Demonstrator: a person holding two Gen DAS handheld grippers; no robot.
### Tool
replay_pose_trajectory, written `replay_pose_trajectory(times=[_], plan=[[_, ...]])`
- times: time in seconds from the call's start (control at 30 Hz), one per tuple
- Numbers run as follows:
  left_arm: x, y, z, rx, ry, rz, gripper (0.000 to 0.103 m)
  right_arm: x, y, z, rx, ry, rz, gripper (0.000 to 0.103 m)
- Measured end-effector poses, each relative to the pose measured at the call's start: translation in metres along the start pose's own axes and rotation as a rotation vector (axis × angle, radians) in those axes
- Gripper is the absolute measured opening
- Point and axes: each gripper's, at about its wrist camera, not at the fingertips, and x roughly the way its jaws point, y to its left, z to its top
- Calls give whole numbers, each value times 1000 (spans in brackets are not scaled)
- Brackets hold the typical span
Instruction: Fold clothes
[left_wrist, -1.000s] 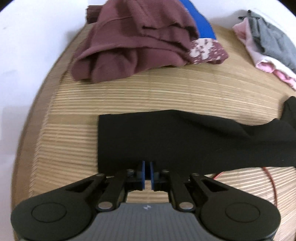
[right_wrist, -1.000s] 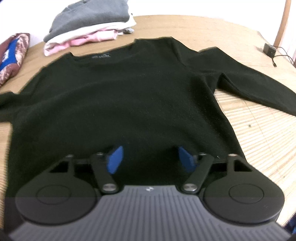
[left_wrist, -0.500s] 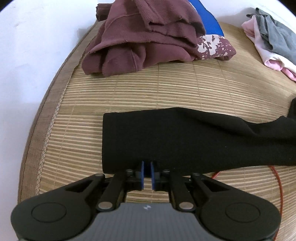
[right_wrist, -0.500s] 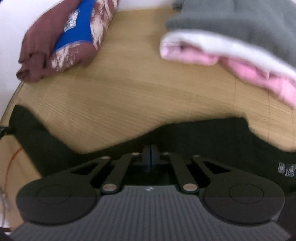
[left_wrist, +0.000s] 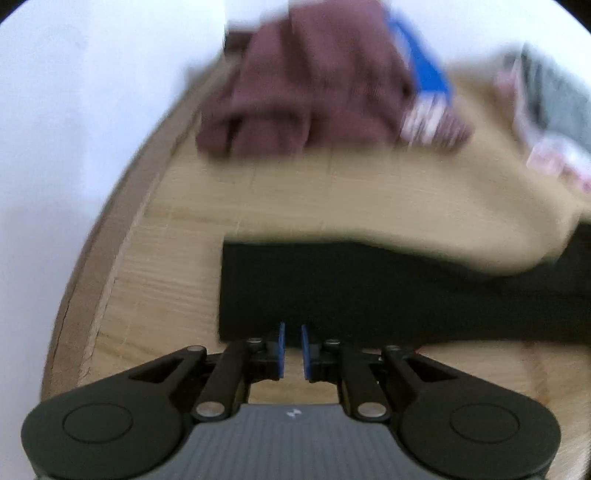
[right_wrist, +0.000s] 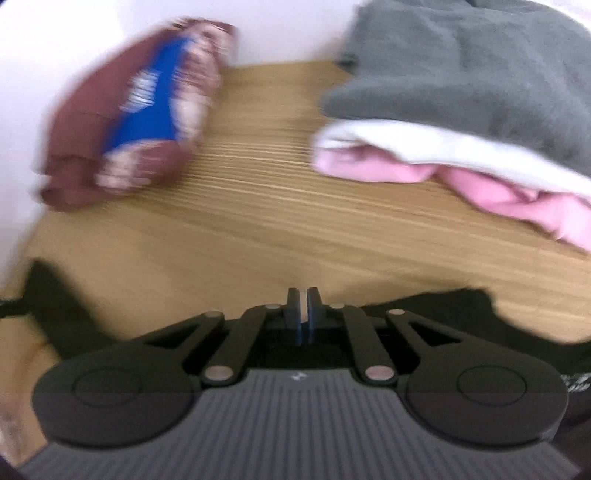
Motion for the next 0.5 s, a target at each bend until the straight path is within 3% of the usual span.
replay_pose_trajectory(times=[0.07, 0.17, 0.27, 0.37, 0.5], plan=[[-9, -8, 7, -19, -57, -41, 13, -7, 9, -5, -32, 34, 80, 8], [18, -29, 13, 35, 4, -30, 16, 5, 12, -9, -28, 149, 148, 8], [50, -39, 9, 55, 79, -6, 17, 20, 9, -11, -37, 168, 100, 0], [50, -33, 5, 6, 58, -10, 19, 26, -12, -1, 59, 134, 95, 0], [45, -21, -4, -14, 72, 19, 19, 25, -15, 5, 12, 108, 38, 0]])
